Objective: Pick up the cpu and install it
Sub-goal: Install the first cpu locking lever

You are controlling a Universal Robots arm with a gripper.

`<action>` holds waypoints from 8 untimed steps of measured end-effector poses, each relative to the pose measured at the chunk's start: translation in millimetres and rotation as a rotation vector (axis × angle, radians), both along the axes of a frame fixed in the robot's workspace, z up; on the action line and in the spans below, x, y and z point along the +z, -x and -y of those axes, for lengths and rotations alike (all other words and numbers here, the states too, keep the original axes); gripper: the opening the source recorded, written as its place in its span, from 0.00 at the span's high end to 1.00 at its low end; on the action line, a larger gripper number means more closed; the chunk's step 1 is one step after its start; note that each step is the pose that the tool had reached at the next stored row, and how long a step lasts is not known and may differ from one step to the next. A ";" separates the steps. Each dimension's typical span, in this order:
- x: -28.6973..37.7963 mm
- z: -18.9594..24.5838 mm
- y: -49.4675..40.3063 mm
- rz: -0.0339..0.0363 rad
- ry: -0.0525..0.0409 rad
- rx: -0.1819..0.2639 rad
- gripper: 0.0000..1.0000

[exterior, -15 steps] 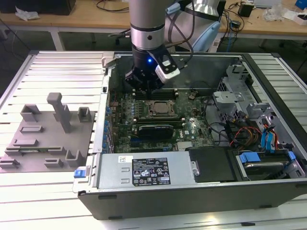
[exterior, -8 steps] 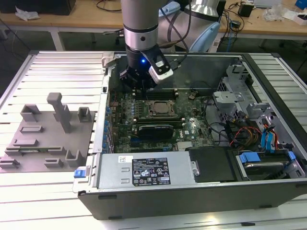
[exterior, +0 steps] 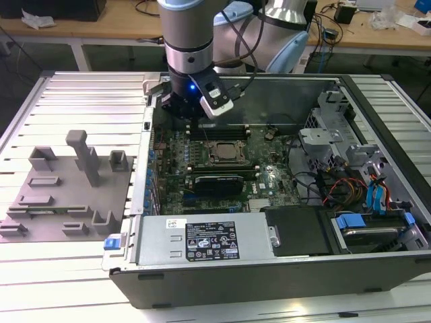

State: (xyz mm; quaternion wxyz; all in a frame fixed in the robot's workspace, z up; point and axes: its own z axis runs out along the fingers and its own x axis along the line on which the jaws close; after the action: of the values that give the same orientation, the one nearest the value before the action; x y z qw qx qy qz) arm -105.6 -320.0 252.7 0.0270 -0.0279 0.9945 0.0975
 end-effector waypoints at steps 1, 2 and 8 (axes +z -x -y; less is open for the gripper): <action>0.0 0.0 0.1 0.0001 -0.0098 0.000 0.89; 0.0 0.0 0.1 0.0000 -0.0104 0.000 0.89; -0.1 0.0 -9.0 0.0000 -0.0118 0.000 0.89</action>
State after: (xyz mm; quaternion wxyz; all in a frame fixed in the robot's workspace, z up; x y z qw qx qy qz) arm -96.5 -320.0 252.7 0.0272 -0.0278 0.9939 0.1034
